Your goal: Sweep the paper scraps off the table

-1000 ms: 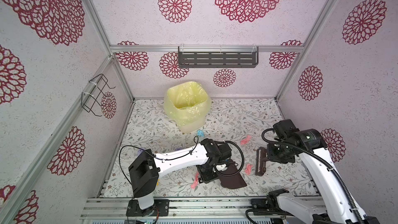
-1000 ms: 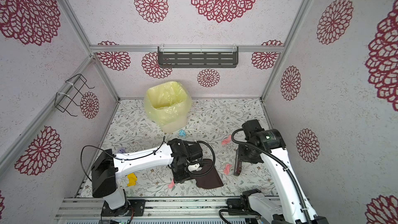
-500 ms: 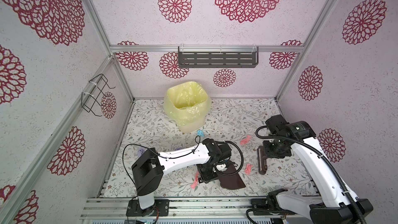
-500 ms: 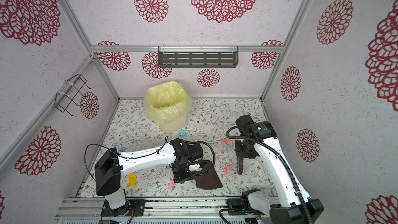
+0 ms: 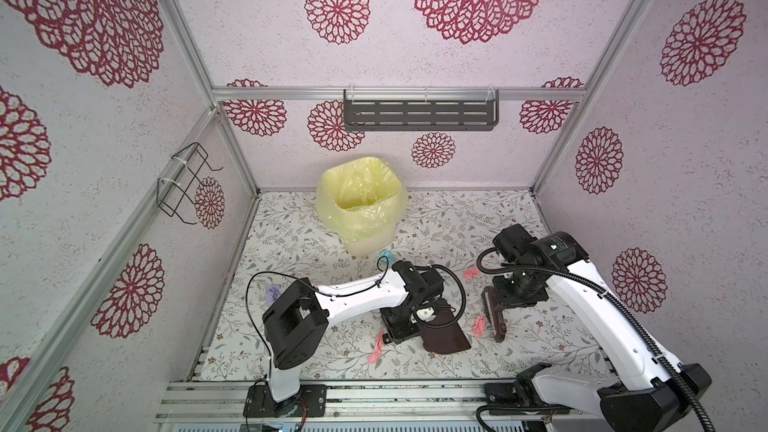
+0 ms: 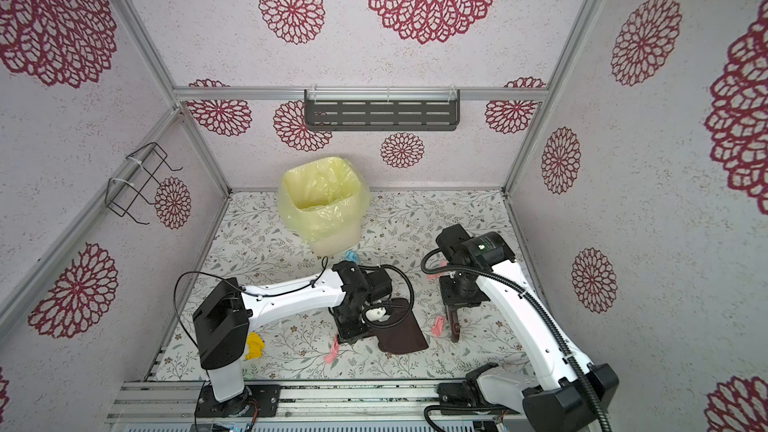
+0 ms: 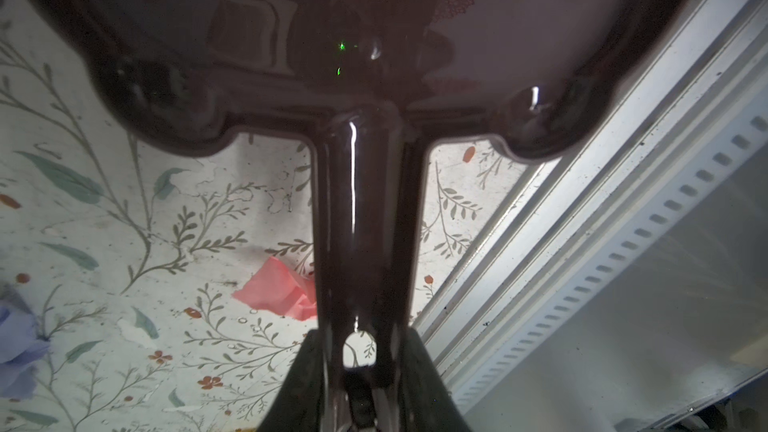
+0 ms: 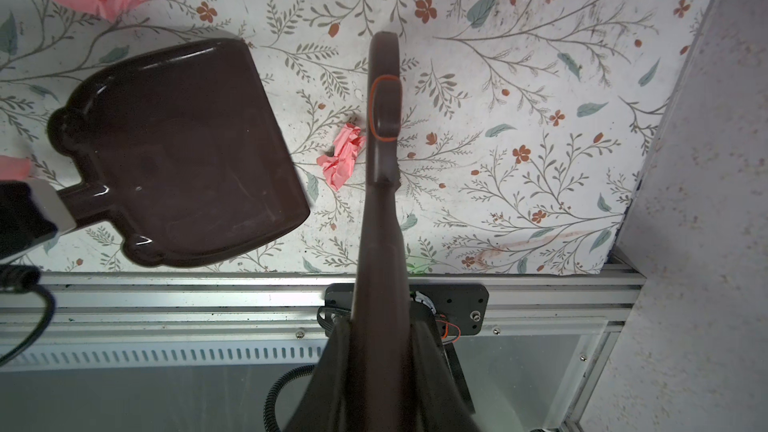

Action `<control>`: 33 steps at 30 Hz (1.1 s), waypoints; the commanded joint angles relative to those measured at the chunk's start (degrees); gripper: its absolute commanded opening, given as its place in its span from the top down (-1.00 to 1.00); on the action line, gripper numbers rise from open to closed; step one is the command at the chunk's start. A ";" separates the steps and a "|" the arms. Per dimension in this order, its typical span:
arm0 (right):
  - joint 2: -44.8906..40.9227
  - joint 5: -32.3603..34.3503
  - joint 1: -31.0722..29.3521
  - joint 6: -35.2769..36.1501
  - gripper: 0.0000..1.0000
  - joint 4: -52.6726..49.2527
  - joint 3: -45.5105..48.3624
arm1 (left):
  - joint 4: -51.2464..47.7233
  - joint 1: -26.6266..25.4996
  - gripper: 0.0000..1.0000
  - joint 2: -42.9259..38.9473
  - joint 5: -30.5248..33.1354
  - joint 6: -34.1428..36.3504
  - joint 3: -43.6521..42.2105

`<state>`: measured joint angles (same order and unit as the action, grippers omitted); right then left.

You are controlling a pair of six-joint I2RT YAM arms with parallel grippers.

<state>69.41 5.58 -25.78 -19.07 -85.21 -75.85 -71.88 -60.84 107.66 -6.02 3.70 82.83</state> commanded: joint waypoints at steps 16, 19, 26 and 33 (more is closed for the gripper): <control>-0.93 -6.32 -1.54 -2.40 1.00 4.69 3.43 | 1.41 -1.21 1.00 1.33 2.12 3.06 0.58; -1.09 -8.39 -2.27 -3.14 1.00 6.03 3.48 | 1.04 -1.31 1.00 1.63 1.55 3.84 0.84; -1.62 -14.47 -4.85 -5.20 1.00 9.24 2.20 | 1.20 -1.26 1.00 1.90 1.20 4.12 0.65; -2.14 -20.31 -8.37 -8.07 1.00 12.89 0.28 | 2.04 -1.15 1.00 1.29 1.01 3.63 -0.07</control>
<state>68.01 -6.22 -32.53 -24.36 -74.94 -74.15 -71.24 -61.36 109.01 -3.84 6.83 82.78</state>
